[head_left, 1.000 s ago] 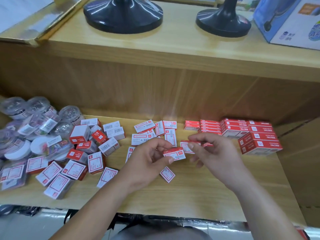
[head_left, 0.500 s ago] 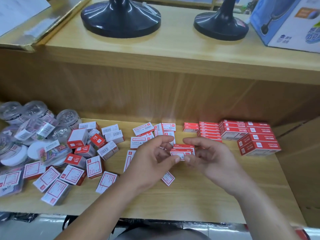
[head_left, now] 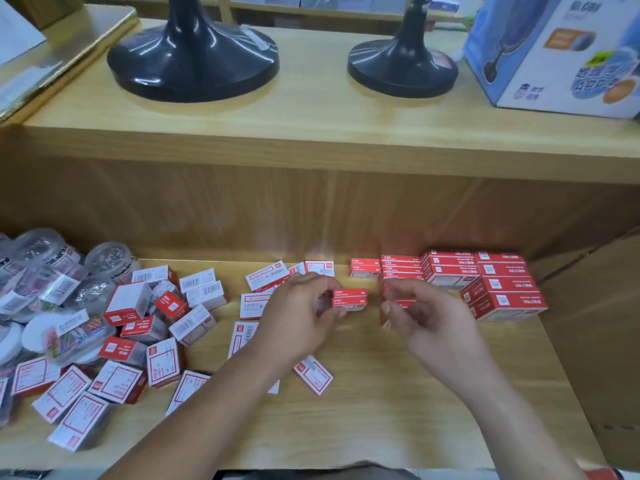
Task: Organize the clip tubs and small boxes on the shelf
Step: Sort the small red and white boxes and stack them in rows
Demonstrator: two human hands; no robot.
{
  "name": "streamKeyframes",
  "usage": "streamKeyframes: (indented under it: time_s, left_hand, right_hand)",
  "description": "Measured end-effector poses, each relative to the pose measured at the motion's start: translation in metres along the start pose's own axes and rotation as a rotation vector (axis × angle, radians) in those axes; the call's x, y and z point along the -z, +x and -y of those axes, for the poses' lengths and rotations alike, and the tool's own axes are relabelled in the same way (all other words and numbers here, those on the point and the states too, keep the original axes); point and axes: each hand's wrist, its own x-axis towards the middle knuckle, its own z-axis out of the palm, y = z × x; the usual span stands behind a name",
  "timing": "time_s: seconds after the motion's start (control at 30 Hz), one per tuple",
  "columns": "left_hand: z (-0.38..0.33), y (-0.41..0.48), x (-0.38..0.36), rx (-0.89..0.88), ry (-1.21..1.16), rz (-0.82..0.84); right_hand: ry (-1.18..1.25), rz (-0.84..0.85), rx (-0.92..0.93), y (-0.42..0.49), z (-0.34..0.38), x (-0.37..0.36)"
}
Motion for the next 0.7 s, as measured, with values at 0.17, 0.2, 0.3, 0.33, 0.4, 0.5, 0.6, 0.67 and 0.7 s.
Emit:
streamKeyframes:
  time_s: [0.17, 0.2, 0.3, 0.33, 0.4, 0.5, 0.6, 0.67, 0.7]
  left_hand:
    - [-0.001, 0.031, -0.031, -0.061, 0.219, -0.075]
    - [-0.003, 0.034, -0.035, -0.057, 0.254, -0.088]
    - [-0.003, 0.039, -0.044, -0.029, 0.321, -0.128]
    - [-0.002, 0.040, -0.046, -0.008, 0.339, -0.148]
    - [0.001, 0.040, -0.048, 0.014, 0.390, -0.208]
    - [0.004, 0.041, -0.048, -0.013, 0.517, -0.231]
    - [0.000, 0.041, -0.051, -0.013, 0.579, -0.205]
    - [-0.002, 0.040, -0.054, -0.017, 0.611, -0.191]
    - [-0.002, 0.039, -0.055, -0.019, 0.625, -0.187]
  right_hand:
    - [-0.205, -0.085, 0.135, 0.015, -0.009, 0.013]
    - [-0.245, -0.098, 0.158, 0.018, -0.013, 0.015]
    - [-0.236, -0.104, 0.191, 0.026, -0.024, 0.017]
    - [-0.229, -0.107, 0.205, 0.028, -0.026, 0.017]
    - [-0.224, -0.121, 0.240, 0.030, -0.029, 0.017]
    - [-0.289, -0.162, 0.280, 0.034, -0.034, 0.014]
    - [-0.473, -0.173, 0.313, 0.036, -0.037, 0.009]
    - [-0.558, -0.160, 0.305, 0.038, -0.038, 0.006]
    - [-0.570, -0.150, 0.296, 0.039, -0.038, 0.005]
